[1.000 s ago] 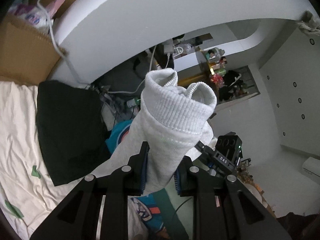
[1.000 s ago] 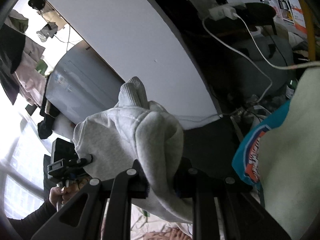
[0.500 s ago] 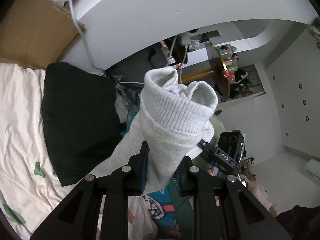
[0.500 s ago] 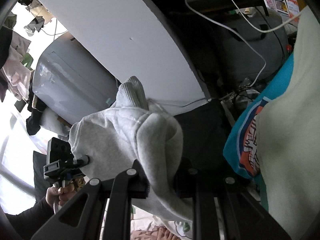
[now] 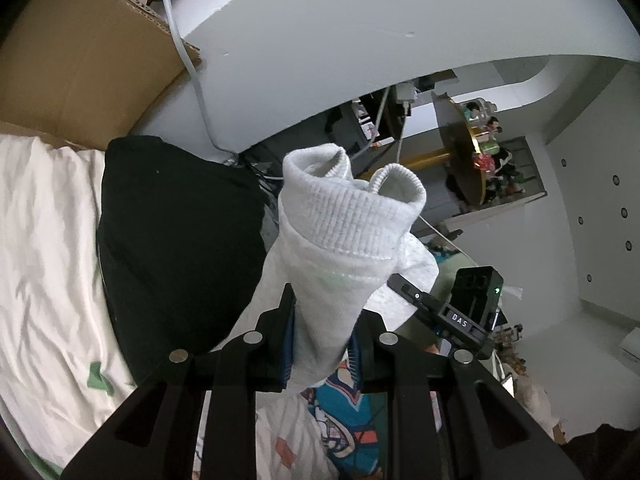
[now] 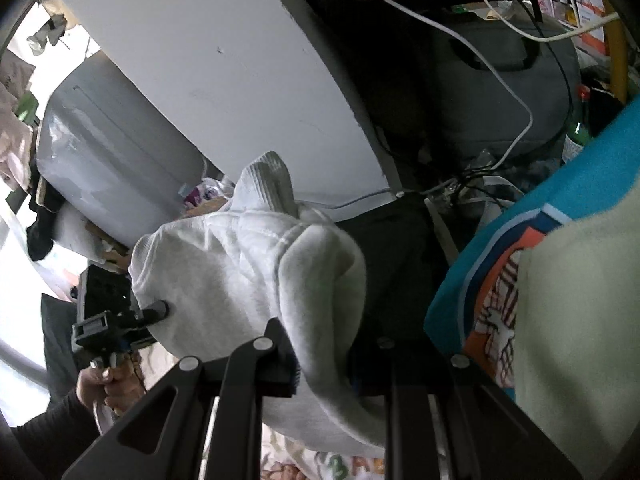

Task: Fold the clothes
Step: 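Carry the gripped grey sweatshirt with both tools toward the bed's end, then lower the folded sweatshirt onto the bed and open both tools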

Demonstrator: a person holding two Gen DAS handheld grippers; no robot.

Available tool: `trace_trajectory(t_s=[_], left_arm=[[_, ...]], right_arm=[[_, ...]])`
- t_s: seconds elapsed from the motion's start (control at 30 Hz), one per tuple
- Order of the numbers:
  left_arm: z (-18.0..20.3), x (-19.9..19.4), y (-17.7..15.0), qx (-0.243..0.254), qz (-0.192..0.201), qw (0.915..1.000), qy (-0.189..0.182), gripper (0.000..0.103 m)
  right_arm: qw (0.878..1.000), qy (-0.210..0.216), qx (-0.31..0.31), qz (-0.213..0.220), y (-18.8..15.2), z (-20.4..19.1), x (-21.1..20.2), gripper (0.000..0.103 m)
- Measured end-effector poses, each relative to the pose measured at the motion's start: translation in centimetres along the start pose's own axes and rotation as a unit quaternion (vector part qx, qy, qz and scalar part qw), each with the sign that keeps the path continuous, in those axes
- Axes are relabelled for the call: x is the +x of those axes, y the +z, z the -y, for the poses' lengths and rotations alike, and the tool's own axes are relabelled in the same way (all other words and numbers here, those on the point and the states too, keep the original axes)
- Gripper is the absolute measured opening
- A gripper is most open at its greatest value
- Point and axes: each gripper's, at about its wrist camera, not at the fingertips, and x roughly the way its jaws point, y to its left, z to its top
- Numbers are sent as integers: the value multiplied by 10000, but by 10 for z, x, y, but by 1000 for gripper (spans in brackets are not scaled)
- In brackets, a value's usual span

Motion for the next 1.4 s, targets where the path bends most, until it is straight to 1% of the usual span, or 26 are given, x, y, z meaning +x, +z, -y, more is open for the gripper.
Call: trace_trajectory(t_s=[0.2, 0.4, 0.47, 0.6, 0.73, 0.93, 1.1, 1.17, 1.27, 1.33, 1.4], left_arm=[[-18, 11, 20, -56, 65, 9999, 64, 20], [-36, 18, 37, -188, 142, 9996, 176, 20], [-43, 18, 42, -262, 165, 9992, 258, 20], [-46, 25, 52, -235, 119, 9983, 522, 20], [-53, 30, 63, -281, 127, 9971, 694, 20], [-65, 46, 76, -297, 87, 9958, 862, 20], [-83, 55, 79, -483, 142, 9936, 1009, 20], [-87, 59, 81, -482, 147, 9928, 1085, 20], [-91, 63, 82, -383, 96, 9904, 1327, 20], [-94, 66, 82, -313, 49, 9833, 1790, 20], [-91, 71, 80, -143, -91, 9773, 2113, 21]], right_arm=[[9995, -242, -92, -177, 16, 7, 25, 16], [9988, -345, -78, -348, 31, 13, 50, 16], [9985, -373, -33, -393, 37, 15, 60, 16], [9978, -450, -49, -479, 45, 17, 78, 16], [9969, -537, -69, -569, 52, 19, 96, 16], [9953, -690, 72, -679, 59, 37, 117, 16], [9937, -778, 19, -810, 59, 45, 134, 16], [9936, -787, 7, -815, 59, 47, 138, 16], [9929, -824, 25, -855, 60, 51, 148, 17], [9918, -891, 48, -913, 61, 54, 156, 18], [9904, -1020, 72, -934, 61, 58, 163, 21]])
